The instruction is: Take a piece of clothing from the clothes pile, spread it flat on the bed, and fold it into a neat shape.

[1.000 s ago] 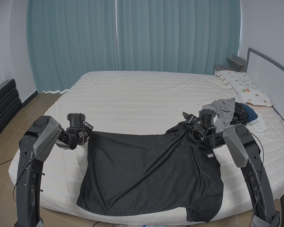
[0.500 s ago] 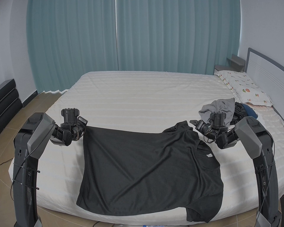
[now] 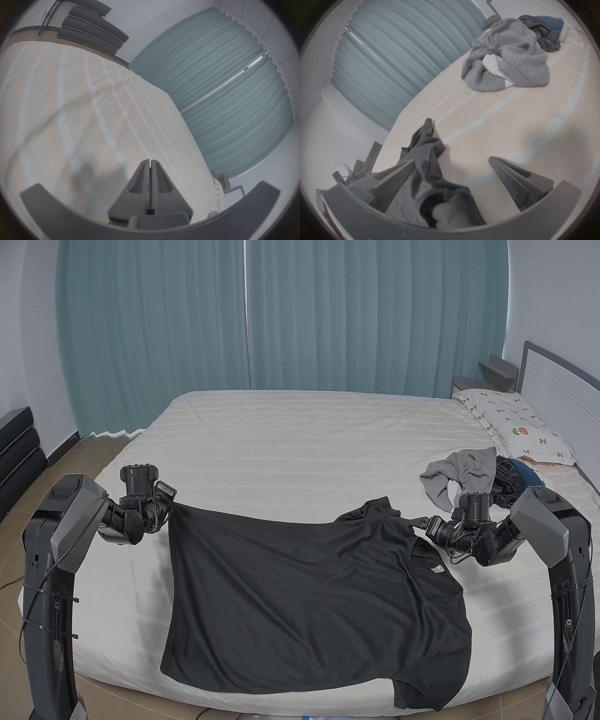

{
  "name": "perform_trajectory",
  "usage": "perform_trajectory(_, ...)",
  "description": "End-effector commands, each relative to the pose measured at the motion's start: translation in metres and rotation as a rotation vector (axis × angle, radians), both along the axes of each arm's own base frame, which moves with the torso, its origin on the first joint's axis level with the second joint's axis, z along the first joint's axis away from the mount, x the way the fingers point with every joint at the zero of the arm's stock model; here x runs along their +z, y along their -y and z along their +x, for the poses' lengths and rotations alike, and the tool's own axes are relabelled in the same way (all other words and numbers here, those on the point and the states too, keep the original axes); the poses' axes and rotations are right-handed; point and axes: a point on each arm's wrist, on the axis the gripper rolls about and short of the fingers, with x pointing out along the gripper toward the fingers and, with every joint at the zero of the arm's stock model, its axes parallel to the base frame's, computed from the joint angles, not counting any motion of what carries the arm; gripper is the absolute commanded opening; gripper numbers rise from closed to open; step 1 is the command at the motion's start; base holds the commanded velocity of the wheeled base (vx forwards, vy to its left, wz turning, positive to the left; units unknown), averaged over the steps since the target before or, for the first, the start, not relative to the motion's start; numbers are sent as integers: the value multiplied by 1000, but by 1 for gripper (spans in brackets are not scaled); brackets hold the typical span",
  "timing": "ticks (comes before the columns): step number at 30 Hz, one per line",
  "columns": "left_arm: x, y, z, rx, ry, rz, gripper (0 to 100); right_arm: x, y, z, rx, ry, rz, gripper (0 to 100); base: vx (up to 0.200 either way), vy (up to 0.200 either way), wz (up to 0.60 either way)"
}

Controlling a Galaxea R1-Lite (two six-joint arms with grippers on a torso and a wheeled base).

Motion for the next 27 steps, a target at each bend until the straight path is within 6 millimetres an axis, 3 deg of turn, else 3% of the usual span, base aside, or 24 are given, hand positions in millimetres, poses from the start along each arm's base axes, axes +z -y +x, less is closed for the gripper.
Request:
perform_trajectory(1, -4, 0, 0, 0, -7, 0, 0, 7, 1, -11, 30, -10, -5, 100, 0, 0, 0)
perform_trajectory(2, -4, 0, 0, 0, -8, 0, 0, 5, 0, -11, 35, -12, -11, 0, 0, 0, 0)
perform_trajectory(7, -5, 0, 0, 0, -10, 0, 0, -3, -1, -15, 62, -24, -50, 0, 0, 0, 0)
perform_trajectory(12, -5, 1, 0, -3, -13, -1, 0, 6, 4, -20, 56, -18, -57, 0, 0, 0, 0)
perform_trajectory(16, -11, 2, -1, -6, -30, 1, 0, 24, 19, -36, 42, -27, -68, 0, 0, 0, 0)
perform_trajectory(27, -7, 3, -2, -7, -27, 1, 0, 21, 25, -71, 164, -132, -141, 0, 0, 0, 0)
